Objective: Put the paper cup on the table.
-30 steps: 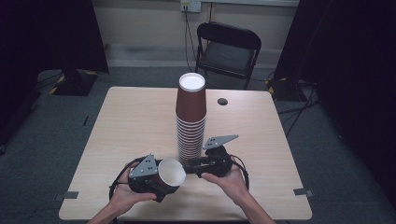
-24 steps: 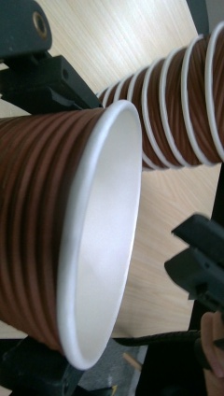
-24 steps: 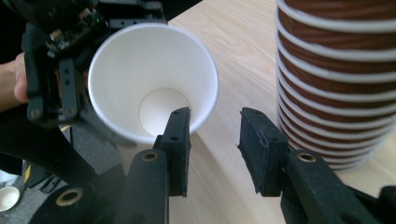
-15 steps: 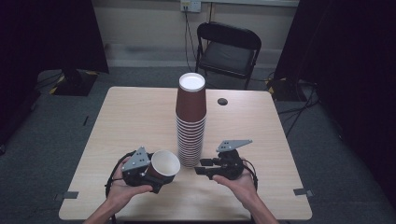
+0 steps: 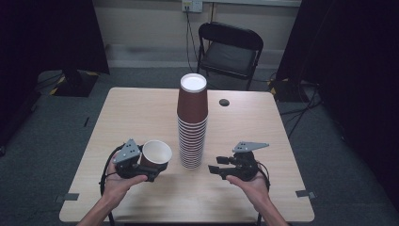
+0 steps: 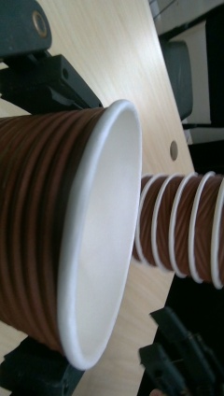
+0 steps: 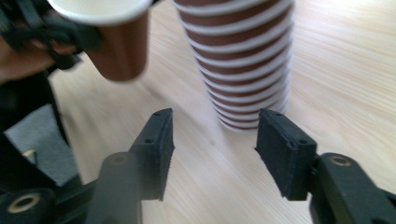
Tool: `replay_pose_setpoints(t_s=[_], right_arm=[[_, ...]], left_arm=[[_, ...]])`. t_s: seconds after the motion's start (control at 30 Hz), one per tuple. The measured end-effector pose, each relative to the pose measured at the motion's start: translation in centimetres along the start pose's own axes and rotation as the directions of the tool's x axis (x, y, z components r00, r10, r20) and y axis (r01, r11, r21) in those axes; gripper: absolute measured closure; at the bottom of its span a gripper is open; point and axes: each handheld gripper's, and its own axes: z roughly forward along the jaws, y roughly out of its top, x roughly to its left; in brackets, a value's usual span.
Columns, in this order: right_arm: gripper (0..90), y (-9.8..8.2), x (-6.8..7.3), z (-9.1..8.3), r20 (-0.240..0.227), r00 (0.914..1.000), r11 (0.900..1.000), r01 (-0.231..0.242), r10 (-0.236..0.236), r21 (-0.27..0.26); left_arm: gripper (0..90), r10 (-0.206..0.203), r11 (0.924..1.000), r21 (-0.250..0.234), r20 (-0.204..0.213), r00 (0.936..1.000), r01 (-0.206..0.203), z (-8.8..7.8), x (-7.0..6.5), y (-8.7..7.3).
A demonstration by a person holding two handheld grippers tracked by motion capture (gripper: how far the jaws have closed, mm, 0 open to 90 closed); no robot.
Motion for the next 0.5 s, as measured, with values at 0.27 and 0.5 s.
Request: replay_pose_setpoints(t_s=[0.27, 0.5], right_arm=[[43.8, -1.4, -1.0, -0.7, 0.042, 0.9986, 1.0, -0.03, 0.031, -0.005], [43.4, -2.9, -1.6, -1.8, 0.072, 0.9953, 0.998, -0.061, 0.064, -0.034]], left_arm=[[8.5, -0.006, 0.9989, -0.047, -0.063, 0.998, 0.003, -0.7, 1.6, 0.6], [8.4, 0.015, 0.9979, -0.061, -0.116, 0.9931, -0.022, -0.7, 2.6, 1.7]])
